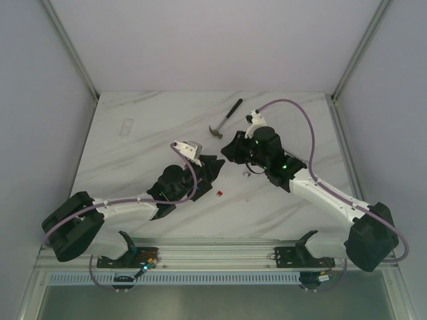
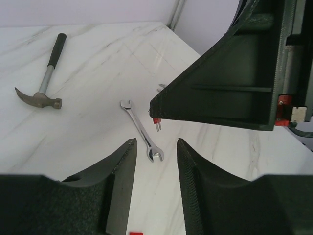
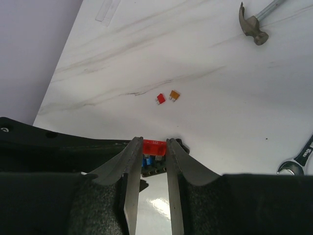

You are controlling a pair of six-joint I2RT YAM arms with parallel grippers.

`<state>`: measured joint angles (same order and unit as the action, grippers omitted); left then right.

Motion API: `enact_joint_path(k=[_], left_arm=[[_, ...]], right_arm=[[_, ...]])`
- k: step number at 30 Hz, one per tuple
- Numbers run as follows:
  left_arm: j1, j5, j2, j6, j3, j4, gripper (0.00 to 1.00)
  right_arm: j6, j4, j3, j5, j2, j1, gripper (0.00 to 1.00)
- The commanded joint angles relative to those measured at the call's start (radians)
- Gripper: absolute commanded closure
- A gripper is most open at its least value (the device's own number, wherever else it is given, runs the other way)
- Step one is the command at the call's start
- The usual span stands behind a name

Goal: Snap on the fuse box
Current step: Pick up the fuse from the center of the board.

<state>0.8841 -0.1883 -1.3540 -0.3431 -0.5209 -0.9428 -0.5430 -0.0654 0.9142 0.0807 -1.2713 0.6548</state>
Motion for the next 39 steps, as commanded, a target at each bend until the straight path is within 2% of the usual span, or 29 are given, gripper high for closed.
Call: enact_joint_path(k=[1,10,16,21,25,32,39], left_arm=[[0.004,0.015,-0.029,0.016,-0.039,-0.074,0.55],[0.004,0.002,-0.050,0.007,-0.065,-0.080,0.69],[0.004,0.003,-0.083,0.001,-0.067,-0.069,0.89],[0.004,0.011,-0.069,0.004,-0.062,-0.058,0.99],[0.003,0.030,-0.033,0.024,-0.058,-0.032,1.00],[-0.049,0.140,0.035,0.054,-0.024,0.036,1.00],[-0.162,0.429,0.127,0.077,-0.015,0.160,1.00]], right_arm=[[-0.017,-0.031,-0.010,-0.021,0.033,0.013,0.73],[-0.026,-0.033,-0.012,-0.016,0.033,0.027,0.72],[-0.031,-0.047,-0.014,-0.011,0.023,0.032,0.72],[-0.029,-0.060,-0.017,-0.007,0.024,0.032,0.71],[-0.009,-0.065,-0.018,-0.006,0.036,0.031,0.67],[0.133,-0.068,-0.016,0.024,0.108,0.020,0.49],[0.401,-0.020,-0.001,0.402,0.162,-0.111,0.39]])
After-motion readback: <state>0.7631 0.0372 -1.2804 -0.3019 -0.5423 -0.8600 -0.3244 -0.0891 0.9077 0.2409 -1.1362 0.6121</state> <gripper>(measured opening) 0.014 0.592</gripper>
